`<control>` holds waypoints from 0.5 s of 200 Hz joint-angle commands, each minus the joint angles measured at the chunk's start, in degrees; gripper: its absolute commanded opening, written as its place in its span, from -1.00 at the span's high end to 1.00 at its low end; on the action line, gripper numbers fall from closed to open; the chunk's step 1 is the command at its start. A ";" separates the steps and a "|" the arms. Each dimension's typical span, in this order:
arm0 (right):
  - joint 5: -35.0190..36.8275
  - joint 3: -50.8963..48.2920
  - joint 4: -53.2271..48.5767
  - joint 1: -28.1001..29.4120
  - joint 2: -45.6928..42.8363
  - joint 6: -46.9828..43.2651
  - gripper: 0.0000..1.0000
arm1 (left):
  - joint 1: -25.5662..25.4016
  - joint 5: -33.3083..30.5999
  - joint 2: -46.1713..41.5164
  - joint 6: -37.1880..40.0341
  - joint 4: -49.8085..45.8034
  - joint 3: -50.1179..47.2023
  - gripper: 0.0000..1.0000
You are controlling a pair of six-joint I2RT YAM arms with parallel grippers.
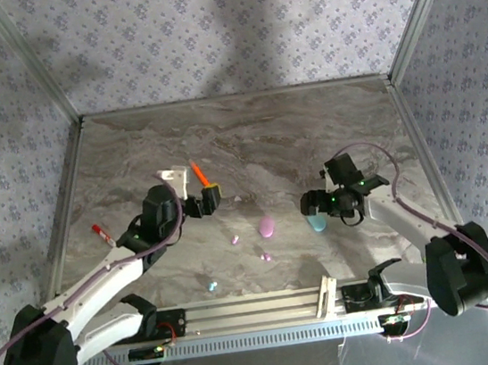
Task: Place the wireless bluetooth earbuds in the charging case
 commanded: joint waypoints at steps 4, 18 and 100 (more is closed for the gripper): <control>1.84 1.53 -3.43 1.59 2.62 1.55 -0.69 | 3.03 0.10 -2.83 -4.18 1.72 -1.63 -0.99; 1.24 1.60 -2.86 2.64 4.27 1.74 -0.69 | 3.99 -1.79 -4.32 -5.66 1.67 -2.69 -0.99; 1.68 4.52 -4.43 7.71 8.43 3.34 -0.55 | 4.74 -1.89 -1.45 -9.68 9.38 -6.69 -1.00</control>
